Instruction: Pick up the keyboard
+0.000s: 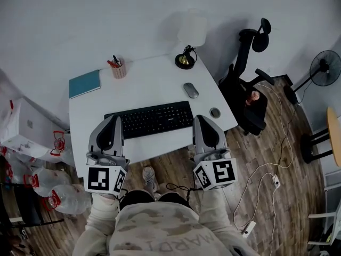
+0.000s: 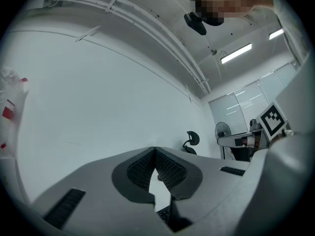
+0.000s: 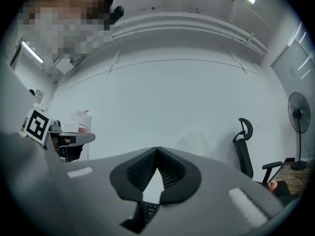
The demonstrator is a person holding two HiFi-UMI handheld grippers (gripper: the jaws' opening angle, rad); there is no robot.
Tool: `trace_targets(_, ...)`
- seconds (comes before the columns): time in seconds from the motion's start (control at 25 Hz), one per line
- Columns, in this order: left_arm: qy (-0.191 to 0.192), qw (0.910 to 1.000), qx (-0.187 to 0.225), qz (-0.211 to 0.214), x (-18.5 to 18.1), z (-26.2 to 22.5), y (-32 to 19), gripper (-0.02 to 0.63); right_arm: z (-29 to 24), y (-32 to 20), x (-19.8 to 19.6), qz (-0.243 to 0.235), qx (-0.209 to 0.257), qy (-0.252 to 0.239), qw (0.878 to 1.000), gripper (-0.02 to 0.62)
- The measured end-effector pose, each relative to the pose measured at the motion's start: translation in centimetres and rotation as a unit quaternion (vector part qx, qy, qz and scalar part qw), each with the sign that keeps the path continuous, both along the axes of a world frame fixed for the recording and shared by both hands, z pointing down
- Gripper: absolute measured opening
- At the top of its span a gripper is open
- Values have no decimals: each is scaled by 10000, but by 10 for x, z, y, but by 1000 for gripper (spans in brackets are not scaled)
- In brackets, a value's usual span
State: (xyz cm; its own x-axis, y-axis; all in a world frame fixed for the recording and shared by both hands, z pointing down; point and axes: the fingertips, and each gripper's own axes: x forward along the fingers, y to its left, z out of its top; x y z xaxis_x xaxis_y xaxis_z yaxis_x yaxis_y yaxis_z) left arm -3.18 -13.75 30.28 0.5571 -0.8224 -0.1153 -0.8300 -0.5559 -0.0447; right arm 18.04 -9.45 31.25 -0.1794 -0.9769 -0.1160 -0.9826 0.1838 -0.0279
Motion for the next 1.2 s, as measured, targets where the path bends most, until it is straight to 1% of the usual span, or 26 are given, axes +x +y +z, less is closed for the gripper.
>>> trace_targets(0.28, -24, 10000, -35, -51, 3, 3, -48, 5, 3, -50, 6, -30, -78, 83, 9999, 11)
trace_targets(0.48, -19, 9999, -87, -105, 0, 7, -77, 5, 4, -81, 8, -57, -119, 49, 9999, 11)
trace_targets(0.68, -1, 9997, -183, -142, -5, 15, -103, 5, 14, -110, 6, -92, -265, -21, 9996, 11)
trace_targets(0.96, -23, 9989, -375, -263, -20, 34, -130, 5, 35, -143, -1, -208, -606, -62, 9979, 11)
trace_targets(1.2, -129, 9966, -703, -405, -31, 61, -141, 5, 71, -161, -3, -313, -1129, 45, 9931, 11)
